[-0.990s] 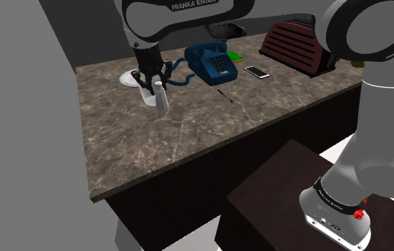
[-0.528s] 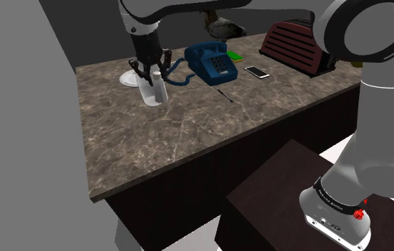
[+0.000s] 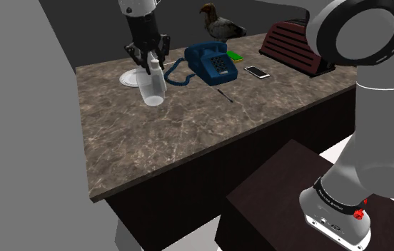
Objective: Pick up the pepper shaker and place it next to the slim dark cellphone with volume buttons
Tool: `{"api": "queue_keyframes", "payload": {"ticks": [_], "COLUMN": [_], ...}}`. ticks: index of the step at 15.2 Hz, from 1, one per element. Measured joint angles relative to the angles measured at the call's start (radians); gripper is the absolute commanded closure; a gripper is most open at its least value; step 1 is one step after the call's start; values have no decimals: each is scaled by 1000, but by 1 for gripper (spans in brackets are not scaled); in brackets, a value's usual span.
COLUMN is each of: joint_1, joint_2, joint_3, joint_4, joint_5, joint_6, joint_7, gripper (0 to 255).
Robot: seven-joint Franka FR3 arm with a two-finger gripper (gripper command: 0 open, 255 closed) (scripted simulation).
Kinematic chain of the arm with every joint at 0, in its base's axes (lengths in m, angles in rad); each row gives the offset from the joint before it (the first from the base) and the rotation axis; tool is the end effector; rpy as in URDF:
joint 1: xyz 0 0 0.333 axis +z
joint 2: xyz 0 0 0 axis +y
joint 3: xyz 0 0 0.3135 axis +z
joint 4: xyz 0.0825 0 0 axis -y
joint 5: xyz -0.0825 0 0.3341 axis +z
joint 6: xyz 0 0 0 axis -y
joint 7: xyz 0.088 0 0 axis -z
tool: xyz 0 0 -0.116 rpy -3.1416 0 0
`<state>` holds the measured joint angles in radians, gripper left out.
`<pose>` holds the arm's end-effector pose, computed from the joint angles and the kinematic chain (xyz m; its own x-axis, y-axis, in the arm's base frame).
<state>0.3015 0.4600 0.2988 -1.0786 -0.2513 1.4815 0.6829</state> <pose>0.5557 0.2847 0.5586 0.9913 -0.1239 0.0452 -0.1284 -0.9847 0.1175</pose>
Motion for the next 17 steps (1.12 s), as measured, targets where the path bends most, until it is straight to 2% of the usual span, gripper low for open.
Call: {"api": "queue_keyframes", "payload": {"ticks": [7,11,12,13,15,17], "joint_1": [35,77,55,43,-25,-70], "joint_2": [69,155,119,117,21,-22], "joint_3": [-6,-17,-12,-15,-9,-14], "joint_4": [208,411,347,352,198,127], "joint_5": [-21,-45,-35,-35,-10,3], "joint_6": [-138,-250,-228,-229,-168,-134], "joint_7": [-18,-37,-38,-54,-81,-115], "gripper": [255,255,255,255,255,255]}}
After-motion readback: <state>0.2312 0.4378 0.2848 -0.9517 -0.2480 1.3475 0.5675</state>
